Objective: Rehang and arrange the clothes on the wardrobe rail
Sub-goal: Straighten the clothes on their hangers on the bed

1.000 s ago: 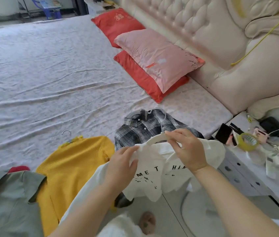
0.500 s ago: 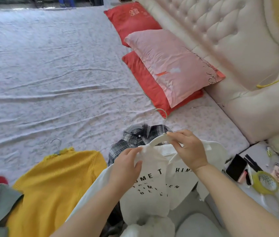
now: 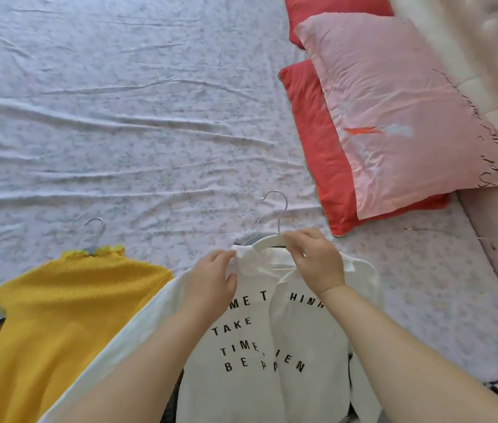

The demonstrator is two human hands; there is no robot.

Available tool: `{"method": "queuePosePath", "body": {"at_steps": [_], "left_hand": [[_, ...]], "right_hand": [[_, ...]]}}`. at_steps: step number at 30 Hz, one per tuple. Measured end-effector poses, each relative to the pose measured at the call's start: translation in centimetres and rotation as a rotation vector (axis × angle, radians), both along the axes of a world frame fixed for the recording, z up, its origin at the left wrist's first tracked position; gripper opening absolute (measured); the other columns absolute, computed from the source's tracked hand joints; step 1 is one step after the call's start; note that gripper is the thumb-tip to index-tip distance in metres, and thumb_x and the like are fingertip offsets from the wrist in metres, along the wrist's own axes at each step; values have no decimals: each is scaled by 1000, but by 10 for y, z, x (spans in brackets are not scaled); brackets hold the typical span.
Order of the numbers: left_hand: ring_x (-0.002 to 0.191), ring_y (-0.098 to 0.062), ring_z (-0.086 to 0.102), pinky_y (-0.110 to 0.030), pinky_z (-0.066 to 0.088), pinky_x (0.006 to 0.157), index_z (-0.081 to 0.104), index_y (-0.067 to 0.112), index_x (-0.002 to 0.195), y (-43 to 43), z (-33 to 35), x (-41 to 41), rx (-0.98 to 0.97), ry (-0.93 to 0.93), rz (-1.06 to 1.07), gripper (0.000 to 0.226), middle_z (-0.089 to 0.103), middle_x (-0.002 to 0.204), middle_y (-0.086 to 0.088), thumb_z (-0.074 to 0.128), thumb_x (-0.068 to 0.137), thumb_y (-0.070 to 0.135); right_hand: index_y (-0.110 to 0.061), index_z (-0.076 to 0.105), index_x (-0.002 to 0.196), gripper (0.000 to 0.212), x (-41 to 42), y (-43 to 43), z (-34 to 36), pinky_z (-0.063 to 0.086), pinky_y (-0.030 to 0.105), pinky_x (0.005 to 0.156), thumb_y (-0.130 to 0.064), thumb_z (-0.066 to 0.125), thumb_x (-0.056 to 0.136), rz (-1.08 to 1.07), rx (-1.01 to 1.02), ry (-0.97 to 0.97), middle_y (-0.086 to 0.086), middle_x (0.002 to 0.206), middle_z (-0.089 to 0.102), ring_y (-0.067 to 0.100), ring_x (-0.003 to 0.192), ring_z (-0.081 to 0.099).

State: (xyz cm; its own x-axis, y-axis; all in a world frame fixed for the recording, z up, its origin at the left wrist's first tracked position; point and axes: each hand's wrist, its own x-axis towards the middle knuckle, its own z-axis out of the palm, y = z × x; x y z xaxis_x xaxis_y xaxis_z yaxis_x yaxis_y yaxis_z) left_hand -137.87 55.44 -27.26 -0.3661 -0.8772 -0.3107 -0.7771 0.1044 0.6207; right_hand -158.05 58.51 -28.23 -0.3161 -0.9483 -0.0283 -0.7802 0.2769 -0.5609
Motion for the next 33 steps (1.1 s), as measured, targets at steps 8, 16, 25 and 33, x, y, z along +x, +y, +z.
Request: {"method": "queuePosePath", "body": {"at_steps": [8,16,25,33], "left_hand": [[126,-18,39,-28,29,104,43,17,134,-2,-24,0,42,-91,74,46,46,136,-1,52,89,16],[125,-18,41,-30,33,104,42,17,135,20,13,32,48,-153,135,46,46,135,-2,52,90,20],[128,-16,37,-31,29,103,39,22,137,72,88,125,-37,-231,337,44,43,138,2,47,94,25],[128,-14,37,-29,30,103,37,25,138,146,119,253,-54,-297,619,45,39,140,5,45,94,30]], "right_hand": [[-26,48,133,53,12,1,-40,39,27,86,-6,54,85,110,312,-108,-3,129,51,15,120,44],[-22,45,135,47,45,39,-7,40,29,97,-14,55,90,204,374,-135,-3,133,47,15,125,40],[-25,38,139,46,131,46,61,33,22,98,-21,49,94,510,356,-71,-5,136,41,13,126,36],[-25,34,141,47,255,51,102,36,25,101,-25,47,96,847,304,57,-4,141,37,15,131,32]]}}
